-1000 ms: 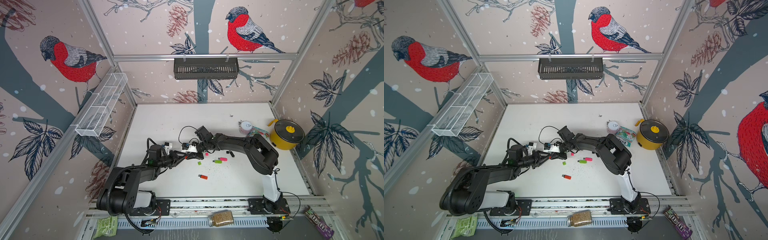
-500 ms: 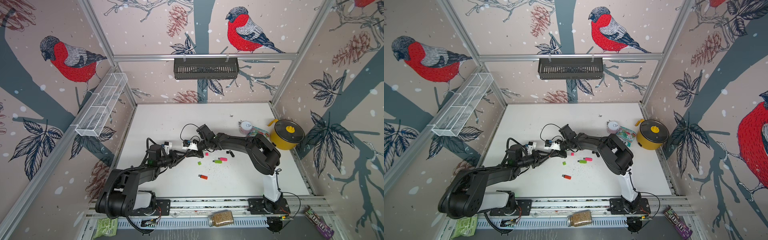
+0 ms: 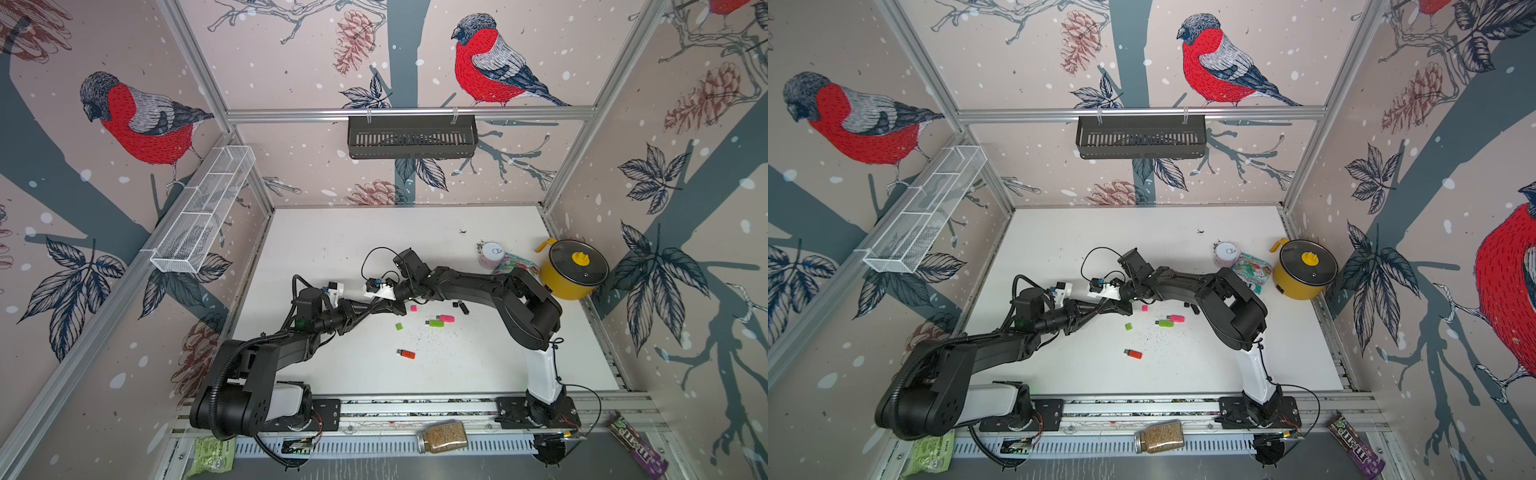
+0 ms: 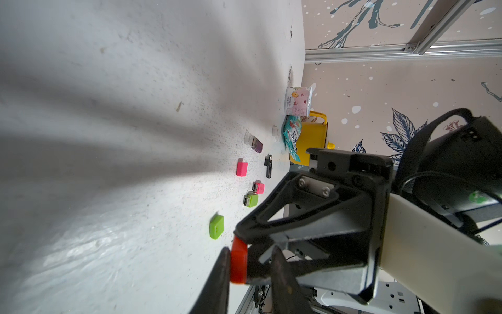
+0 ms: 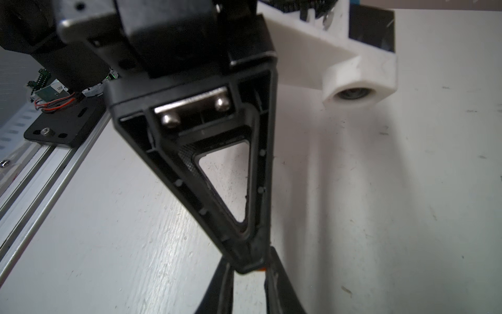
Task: Close the usb drive cover
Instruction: Pick up the cover from the center of the board.
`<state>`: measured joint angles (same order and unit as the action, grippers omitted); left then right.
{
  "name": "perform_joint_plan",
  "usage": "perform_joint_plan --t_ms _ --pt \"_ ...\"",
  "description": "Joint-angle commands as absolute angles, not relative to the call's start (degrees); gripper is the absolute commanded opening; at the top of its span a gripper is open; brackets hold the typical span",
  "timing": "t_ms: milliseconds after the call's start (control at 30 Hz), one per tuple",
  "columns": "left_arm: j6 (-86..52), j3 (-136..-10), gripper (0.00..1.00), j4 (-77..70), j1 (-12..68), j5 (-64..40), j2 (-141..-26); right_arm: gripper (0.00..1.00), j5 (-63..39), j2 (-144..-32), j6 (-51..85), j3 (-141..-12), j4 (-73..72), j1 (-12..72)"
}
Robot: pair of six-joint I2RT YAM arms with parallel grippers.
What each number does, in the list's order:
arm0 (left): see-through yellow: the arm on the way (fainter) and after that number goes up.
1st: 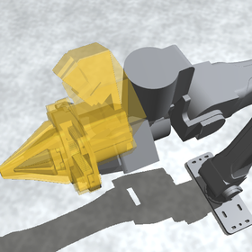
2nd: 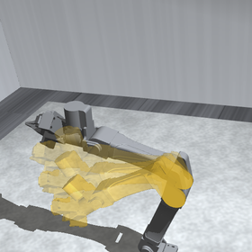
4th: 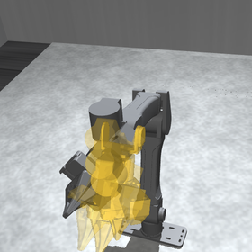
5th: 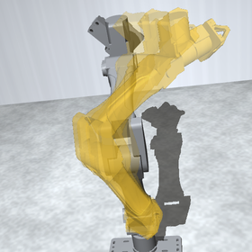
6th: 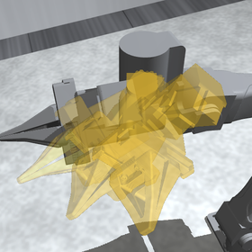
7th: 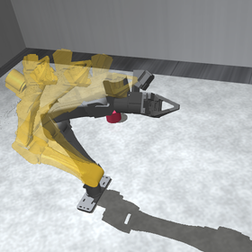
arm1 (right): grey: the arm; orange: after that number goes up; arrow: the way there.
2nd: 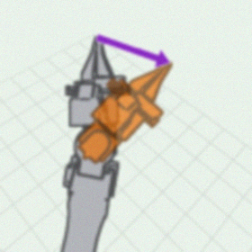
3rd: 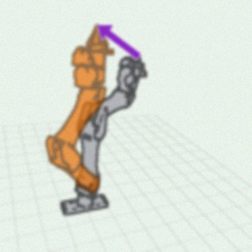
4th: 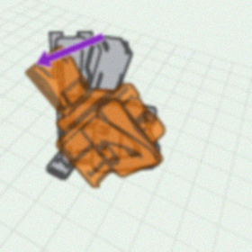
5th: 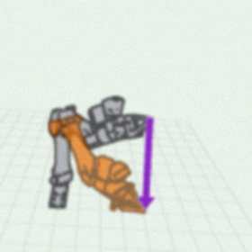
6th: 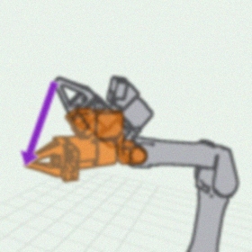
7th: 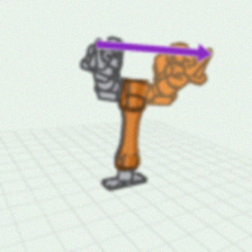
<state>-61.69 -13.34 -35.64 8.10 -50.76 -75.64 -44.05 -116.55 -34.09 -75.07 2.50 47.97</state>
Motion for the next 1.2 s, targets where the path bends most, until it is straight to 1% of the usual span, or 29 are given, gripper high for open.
perform_joint_plan --t_ms 0,233,367,467,533,600,767,900,1067,1167 --pt "-62.4 -13.7 0.24 -37.6 8.2 -51.6 -75.1 0.21 -45.1 -115.8 -33.0 -74.8 0.4 48.1" --pt "-60.9 -14.0 0.13 -36.1 8.2 -51.3 -74.9 0.21 -44.5 -115.7 -32.8 -74.5 0.2 48.0" --pt "-60.7 -14.1 0.10 -36.2 8.2 -51.5 -74.9 0.23 -43.7 -115.7 -33.2 -74.8 0.9 48.0" --pt "-60.0 -14.5 0.09 -35.1 8.2 -51.4 -74.5 0.31 -42.4 -115.2 -33.7 -74.5 1.1 48.0" --pt "-59.3 -14.7 0.08 -34.1 8.1 -51.2 -73.9 0.38 -40.0 -114.3 -34.4 -73.8 1.0 47.9" --pt "-58.4 -14.9 0.07 -32.7 8.2 -51.0 -73.3 0.42 -38.1 -113.4 -34.8 -73.5 1.3 47.5" --pt "-57.0 -14.6 0.08 -30.8 8.2 -50.1 -71.7 0.43 -34.8 -110.5 -37.1 -73.3 5.0 45.9" --pt "-57.0 -13.8 0.07 -31.4 8.2 -49.9 -71.2 0.44 -30.0 -106.7 -39.8 -71.8 9.9 45.5" --pt "-57.0 -13.4 0.07 -31.4 8.2 -49.6 -70.5 0.44 -26.7 -104.2 -43.0 -69.0 20.3 48.3" --pt "-56.7 -13.2 0.07 -30.6 8.2 -49.3 -69.8 0.44 -23.9 -103.8 -42.9 -66.8 23.5 51.1"
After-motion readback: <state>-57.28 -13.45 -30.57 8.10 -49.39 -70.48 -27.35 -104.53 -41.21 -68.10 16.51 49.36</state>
